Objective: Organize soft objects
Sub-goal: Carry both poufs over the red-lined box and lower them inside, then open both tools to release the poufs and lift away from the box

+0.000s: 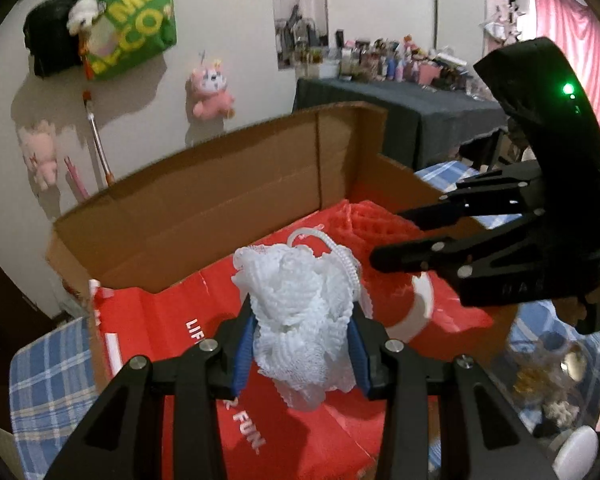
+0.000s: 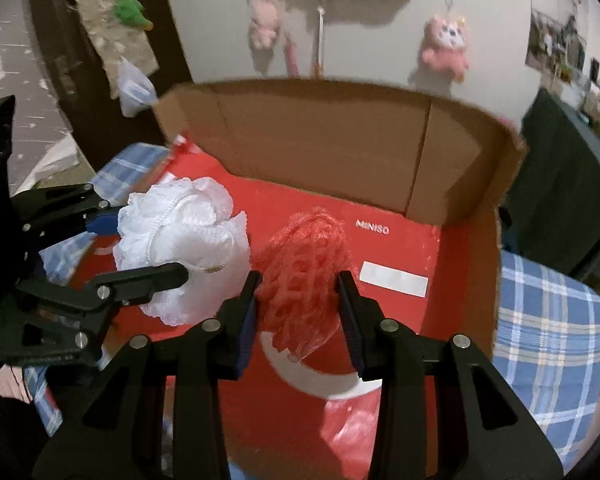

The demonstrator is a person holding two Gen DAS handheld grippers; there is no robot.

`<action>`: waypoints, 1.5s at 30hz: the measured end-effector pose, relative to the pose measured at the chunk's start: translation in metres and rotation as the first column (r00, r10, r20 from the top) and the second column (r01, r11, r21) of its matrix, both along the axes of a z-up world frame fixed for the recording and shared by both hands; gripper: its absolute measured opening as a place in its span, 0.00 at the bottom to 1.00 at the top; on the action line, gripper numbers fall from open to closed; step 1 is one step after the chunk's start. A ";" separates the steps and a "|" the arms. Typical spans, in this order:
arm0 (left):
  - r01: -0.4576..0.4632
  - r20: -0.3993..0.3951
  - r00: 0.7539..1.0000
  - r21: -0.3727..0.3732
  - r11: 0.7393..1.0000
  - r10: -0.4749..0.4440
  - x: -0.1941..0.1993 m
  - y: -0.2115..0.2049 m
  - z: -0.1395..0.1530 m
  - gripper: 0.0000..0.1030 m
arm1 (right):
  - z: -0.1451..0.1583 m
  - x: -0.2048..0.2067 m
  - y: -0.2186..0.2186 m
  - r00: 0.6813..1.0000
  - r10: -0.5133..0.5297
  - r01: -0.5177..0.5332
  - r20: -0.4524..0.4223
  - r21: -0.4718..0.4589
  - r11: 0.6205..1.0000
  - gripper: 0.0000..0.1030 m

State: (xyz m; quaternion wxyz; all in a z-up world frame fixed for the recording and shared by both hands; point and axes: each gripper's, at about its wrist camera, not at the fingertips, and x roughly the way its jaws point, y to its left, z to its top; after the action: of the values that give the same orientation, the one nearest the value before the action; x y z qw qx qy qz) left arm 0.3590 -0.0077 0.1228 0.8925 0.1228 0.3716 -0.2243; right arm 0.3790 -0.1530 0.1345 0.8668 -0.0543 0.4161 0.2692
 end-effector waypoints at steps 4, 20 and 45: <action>-0.039 -0.029 0.999 0.012 0.999 0.039 0.022 -0.001 -0.014 0.42 | -0.019 0.028 0.005 0.997 -0.043 0.040 -0.059 -0.047 0.998 0.35; -0.129 -0.041 0.991 -0.001 0.992 0.129 0.073 0.000 -0.033 0.49 | -0.043 0.089 0.017 0.984 -0.138 0.128 -0.111 -0.092 0.987 0.36; -0.160 0.019 0.987 0.031 0.987 0.159 0.076 0.003 -0.031 0.86 | -0.048 0.098 0.009 0.972 -0.173 0.161 -0.157 -0.085 0.983 0.54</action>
State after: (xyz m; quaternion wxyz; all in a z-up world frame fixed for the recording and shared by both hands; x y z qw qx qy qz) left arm 0.4351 -0.0042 0.0915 0.9085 0.1088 0.3766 -0.1450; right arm 0.4770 -0.1436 0.0863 0.8466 -0.0279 0.4986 0.1839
